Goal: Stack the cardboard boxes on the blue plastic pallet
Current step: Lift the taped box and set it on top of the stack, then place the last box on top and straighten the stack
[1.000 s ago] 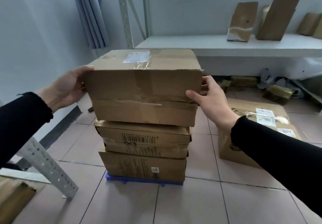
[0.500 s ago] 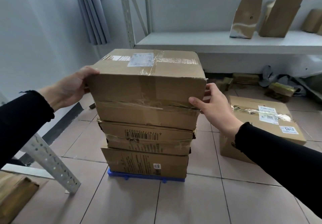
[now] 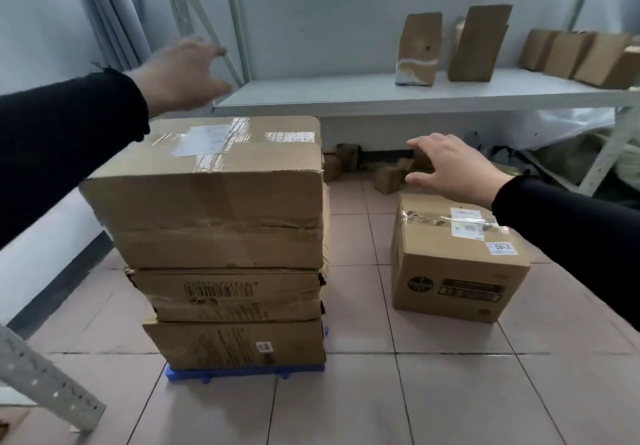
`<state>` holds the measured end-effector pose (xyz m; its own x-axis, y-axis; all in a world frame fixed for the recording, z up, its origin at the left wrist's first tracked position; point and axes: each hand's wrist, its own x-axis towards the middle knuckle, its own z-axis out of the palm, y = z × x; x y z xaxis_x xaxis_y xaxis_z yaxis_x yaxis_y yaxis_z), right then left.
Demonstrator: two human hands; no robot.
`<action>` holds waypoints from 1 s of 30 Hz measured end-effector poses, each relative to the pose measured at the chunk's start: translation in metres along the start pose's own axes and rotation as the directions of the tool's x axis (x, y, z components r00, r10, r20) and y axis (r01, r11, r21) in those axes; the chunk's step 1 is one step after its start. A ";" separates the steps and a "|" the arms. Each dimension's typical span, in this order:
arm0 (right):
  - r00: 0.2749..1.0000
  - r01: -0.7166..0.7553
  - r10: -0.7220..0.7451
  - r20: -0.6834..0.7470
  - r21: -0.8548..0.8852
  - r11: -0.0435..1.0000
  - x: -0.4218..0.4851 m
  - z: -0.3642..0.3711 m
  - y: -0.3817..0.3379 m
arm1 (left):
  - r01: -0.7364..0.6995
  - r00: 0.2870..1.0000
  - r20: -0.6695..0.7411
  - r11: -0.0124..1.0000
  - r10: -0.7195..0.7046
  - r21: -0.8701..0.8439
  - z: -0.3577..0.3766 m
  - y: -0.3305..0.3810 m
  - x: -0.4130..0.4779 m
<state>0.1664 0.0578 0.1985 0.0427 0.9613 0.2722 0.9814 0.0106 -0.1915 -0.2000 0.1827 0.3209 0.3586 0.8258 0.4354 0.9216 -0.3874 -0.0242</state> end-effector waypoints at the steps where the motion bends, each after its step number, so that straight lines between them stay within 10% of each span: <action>1: 1.000 -0.018 0.018 -0.019 -0.016 1.000 -0.002 -0.002 0.017 | -0.065 0.998 -0.011 0.998 0.066 0.015 0.002 0.030 0.011; 10: 0.918 -0.393 0.389 0.073 0.040 0.919 -0.072 0.052 0.173 | -0.283 0.938 0.111 0.911 0.328 -0.299 0.118 0.262 0.016; 17: 0.771 -0.626 0.563 0.299 0.187 0.757 -0.125 0.145 0.258 | 0.171 0.854 0.508 0.859 0.115 -0.482 0.282 0.314 -0.043; 22: 0.697 -0.711 0.584 0.417 0.294 0.639 -0.135 0.208 0.289 | 0.551 0.730 0.682 0.630 -0.047 -0.547 0.358 0.323 -0.064; 30: 0.710 -0.704 0.526 0.467 0.484 0.521 -0.119 0.271 0.319 | 0.691 0.689 0.724 0.282 0.022 -0.666 0.412 0.342 -0.061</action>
<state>0.4235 0.0210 -0.1509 0.4593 0.8172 -0.3481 0.3903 -0.5377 -0.7473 0.1549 0.1689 -0.0846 0.3754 0.8573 -0.3524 0.4083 0.1884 0.8932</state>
